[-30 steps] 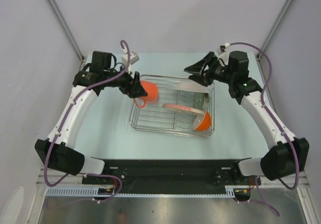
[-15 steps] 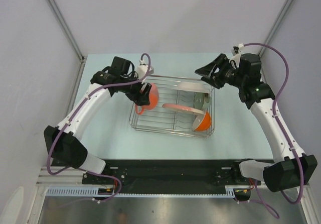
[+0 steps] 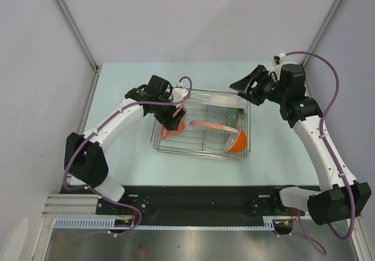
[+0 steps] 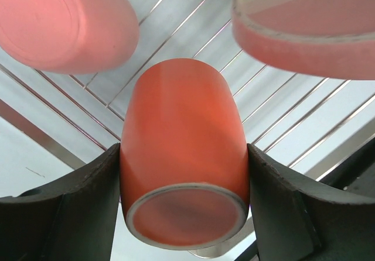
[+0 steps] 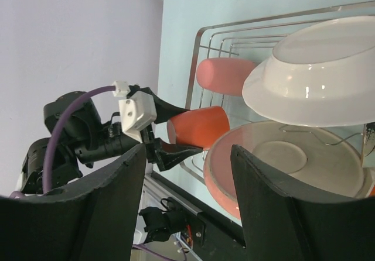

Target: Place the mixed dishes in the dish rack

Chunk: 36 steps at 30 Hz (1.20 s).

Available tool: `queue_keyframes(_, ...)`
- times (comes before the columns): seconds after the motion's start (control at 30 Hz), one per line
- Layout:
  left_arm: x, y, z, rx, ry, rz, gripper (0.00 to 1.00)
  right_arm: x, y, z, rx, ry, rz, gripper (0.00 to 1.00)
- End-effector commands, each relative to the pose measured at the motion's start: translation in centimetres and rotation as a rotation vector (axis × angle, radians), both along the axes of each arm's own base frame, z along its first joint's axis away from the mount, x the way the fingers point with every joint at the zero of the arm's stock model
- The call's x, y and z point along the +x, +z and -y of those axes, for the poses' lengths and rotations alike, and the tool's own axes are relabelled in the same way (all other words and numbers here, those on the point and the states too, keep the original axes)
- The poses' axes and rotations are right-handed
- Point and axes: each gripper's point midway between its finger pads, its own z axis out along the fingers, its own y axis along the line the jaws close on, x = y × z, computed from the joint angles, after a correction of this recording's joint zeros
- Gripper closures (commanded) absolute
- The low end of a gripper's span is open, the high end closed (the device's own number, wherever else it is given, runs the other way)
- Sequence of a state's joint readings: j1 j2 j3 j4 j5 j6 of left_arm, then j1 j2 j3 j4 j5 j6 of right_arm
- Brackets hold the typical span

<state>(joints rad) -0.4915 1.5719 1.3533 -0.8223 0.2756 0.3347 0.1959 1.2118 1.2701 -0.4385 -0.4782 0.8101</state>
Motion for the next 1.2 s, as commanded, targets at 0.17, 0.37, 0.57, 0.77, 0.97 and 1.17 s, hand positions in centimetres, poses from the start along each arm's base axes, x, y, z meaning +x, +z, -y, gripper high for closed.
queue_keyframes(0.17,2.1,-2.2,-0.3,0.066,-0.002,0.075,1.00,-0.5,0.5,0.9,-0.031,-0.023,0.048,0.36)
queue_keyframes(0.37,2.3,-3.6,0.0,0.087,-0.001,0.067,1.00,-0.5,-0.3,1.1,-0.040,-0.029,0.037,0.36)
queue_keyframes(0.57,1.5,-5.3,0.2,0.114,-0.012,0.045,1.00,-0.4,-0.7,1.1,-0.039,-0.028,0.029,0.36)
queue_keyframes(0.77,0.5,-6.7,0.3,0.147,-0.035,0.026,1.00,-0.4,-0.8,1.1,-0.035,-0.029,0.029,0.36)
queue_keyframes(0.97,0.1,-7.2,0.6,0.144,-0.042,0.004,0.97,-0.6,-0.7,1.0,-0.030,-0.027,0.030,0.35)
queue_keyframes(1.17,-0.2,-7.0,0.6,0.136,-0.048,0.002,0.18,-0.7,-1.0,1.0,-0.034,-0.024,0.028,0.35)
